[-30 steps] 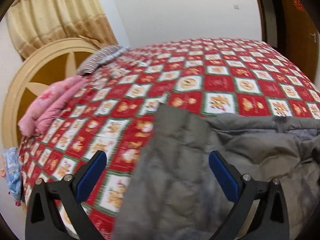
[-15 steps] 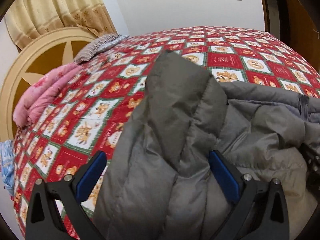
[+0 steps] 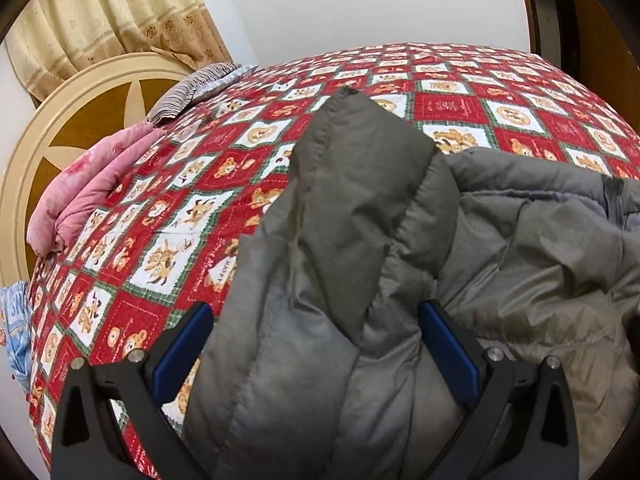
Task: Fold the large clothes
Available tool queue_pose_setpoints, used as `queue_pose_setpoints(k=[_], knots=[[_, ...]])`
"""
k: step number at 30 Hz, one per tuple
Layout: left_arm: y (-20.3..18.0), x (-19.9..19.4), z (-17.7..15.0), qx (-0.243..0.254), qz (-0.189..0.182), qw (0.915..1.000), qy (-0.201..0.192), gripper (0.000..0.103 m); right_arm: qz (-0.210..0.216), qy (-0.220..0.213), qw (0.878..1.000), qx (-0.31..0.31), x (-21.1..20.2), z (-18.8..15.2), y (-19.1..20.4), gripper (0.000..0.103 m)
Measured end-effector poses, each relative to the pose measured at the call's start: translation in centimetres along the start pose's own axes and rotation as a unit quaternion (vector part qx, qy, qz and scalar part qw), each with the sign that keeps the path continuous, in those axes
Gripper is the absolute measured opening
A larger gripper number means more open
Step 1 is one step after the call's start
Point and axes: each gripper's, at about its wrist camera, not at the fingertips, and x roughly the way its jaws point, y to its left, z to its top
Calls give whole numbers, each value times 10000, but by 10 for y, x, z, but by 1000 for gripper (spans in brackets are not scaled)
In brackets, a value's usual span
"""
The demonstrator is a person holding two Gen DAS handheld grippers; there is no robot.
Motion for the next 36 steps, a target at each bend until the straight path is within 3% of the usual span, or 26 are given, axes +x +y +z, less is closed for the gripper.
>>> queue_pose_setpoints(k=[7,14,18,21,24,27,32,34,36], knots=[[15,-24,-10,-97,26,9999,-46,103,-263,-208,9987,-371,-3,-43,19,90],[64,-77,-65,-375,-29,9992,-142,103,-113,-132,9992,-354,1,-42,16,94],[99,-93,-96,-798,-108,9967,46,103,66,-275,9994,-216,-41,-58,7,94],[110,-96,-110,-1085,-311,9934,224,103,72,-372,9987,-354,-64,-85,11,94],[105,-88,-117,-1263,-419,9906,326,103,-99,-507,9972,-537,-57,-108,22,94],[99,-78,-121,-1404,-645,9867,510,103,-175,-586,9965,-562,-50,-113,26,94],[100,-73,-124,-1700,-1023,9789,479,103,-214,-690,9958,-560,-45,-115,30,94],[100,-69,-125,-1812,-1334,9730,505,87,-238,-768,9952,-551,-46,-119,30,94],[98,-72,-125,-1811,-1391,9728,398,80,-236,-772,9953,-528,-48,-122,32,94]])
